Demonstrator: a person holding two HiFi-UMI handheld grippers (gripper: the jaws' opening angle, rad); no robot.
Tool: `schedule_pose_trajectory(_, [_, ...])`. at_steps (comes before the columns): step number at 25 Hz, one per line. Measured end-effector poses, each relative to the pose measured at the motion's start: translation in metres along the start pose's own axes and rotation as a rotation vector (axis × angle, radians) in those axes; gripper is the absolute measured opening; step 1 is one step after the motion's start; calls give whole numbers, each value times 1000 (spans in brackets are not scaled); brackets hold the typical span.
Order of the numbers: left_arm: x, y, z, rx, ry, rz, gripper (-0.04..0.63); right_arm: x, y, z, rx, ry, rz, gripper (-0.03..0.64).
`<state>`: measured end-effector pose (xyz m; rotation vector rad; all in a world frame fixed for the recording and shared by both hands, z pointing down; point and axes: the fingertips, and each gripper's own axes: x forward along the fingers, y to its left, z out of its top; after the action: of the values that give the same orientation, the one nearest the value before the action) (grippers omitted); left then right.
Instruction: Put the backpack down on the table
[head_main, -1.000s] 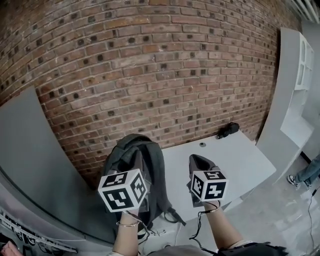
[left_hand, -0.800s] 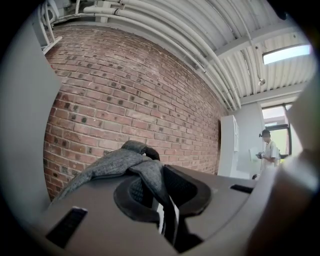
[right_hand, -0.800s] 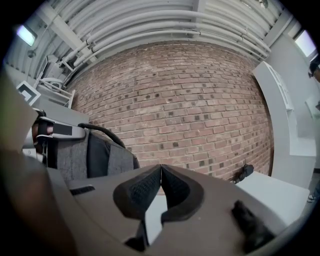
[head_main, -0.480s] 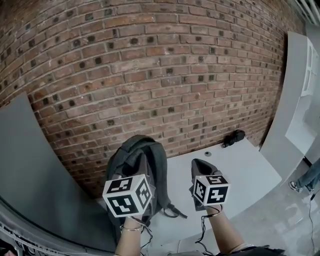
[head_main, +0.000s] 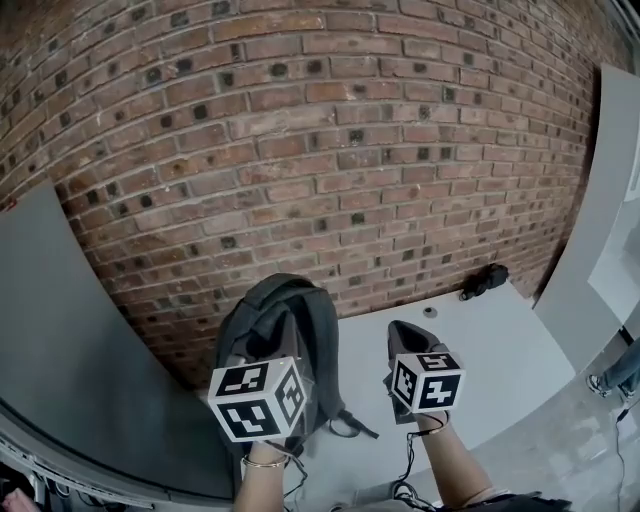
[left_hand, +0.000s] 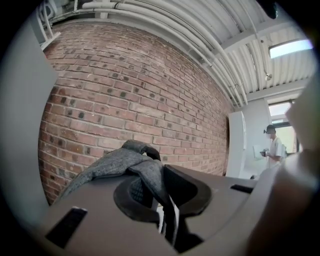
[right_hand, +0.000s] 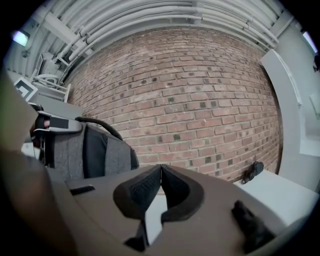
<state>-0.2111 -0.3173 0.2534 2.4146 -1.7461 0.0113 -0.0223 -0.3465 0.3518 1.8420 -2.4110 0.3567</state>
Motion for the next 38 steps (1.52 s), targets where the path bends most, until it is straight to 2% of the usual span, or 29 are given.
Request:
schedule_pose_trajectory(6, [16,7,11,13,-8,74,54,20,-8,16,-17,5,51,31])
schedule_pose_trajectory(15, [59,28,24,33,-53,153,54,48,-30,19,-35,43,65,31])
schedule_pose_trajectory(25, [104,43,11,-46,-83,175,54,75,-50,8,-69,99,70,31])
schedule_pose_trajectory(34, [105,26,-8,-2,-58,242,55,80,-63,-7,-13,114,84,31])
schedule_pose_trajectory(38, [101,12,-17,-7,-39,239,55,72,-67,-12,9,116,84,31])
